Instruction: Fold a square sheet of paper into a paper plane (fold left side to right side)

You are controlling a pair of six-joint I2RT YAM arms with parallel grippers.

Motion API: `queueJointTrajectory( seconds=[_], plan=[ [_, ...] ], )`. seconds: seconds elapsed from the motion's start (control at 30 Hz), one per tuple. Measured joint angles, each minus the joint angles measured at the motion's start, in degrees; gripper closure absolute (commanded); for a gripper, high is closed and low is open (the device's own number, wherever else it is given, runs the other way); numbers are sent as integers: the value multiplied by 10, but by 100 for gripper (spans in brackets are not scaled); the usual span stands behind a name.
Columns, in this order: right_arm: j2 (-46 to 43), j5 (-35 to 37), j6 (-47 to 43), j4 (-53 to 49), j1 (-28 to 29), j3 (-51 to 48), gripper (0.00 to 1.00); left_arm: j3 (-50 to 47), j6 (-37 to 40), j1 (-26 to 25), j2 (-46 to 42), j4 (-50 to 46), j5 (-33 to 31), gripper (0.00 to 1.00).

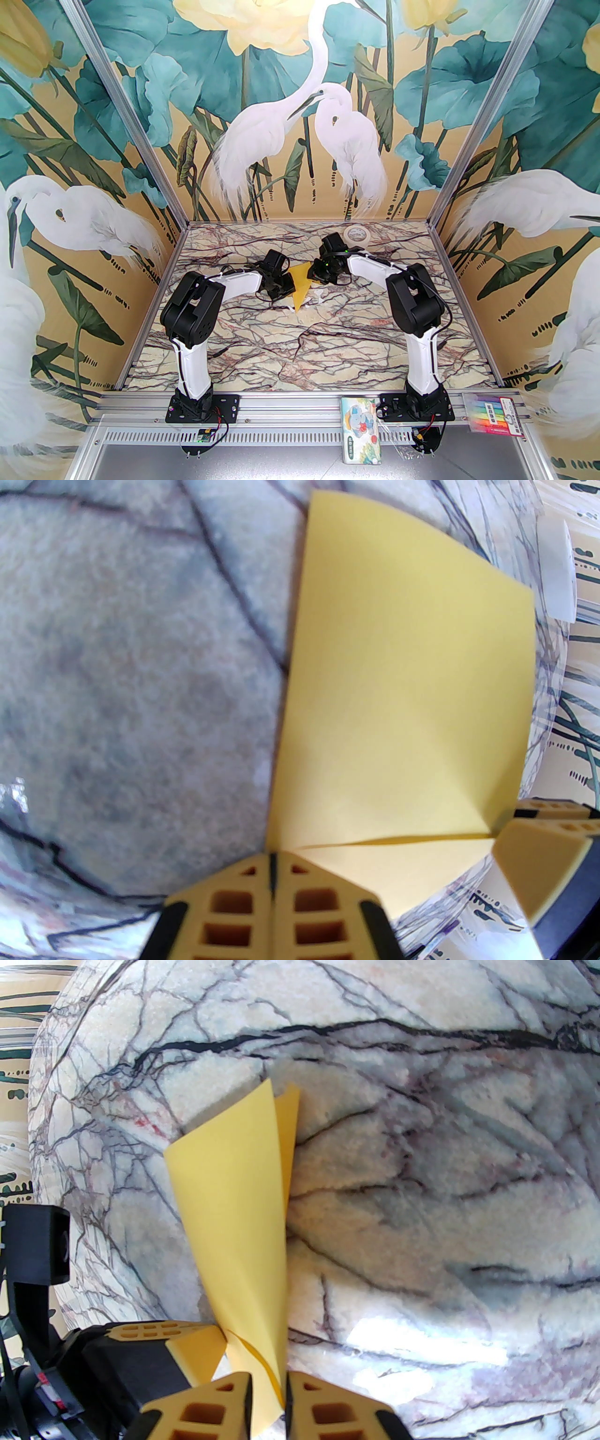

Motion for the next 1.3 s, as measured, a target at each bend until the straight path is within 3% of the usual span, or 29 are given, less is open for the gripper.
queueJointTrajectory(
  seconds=[0.17,0.67,1.3],
  plan=[
    [-1,-3,0,0,0,5,90,1,0,-1,0,-2,-2,100],
    [8,-40,9,17,23,34,78,7,2,-3,4,-4,-2,100],
    [57,-56,21,31,24,63,76,12,6,-4,7,-6,-2,100]
  ],
)
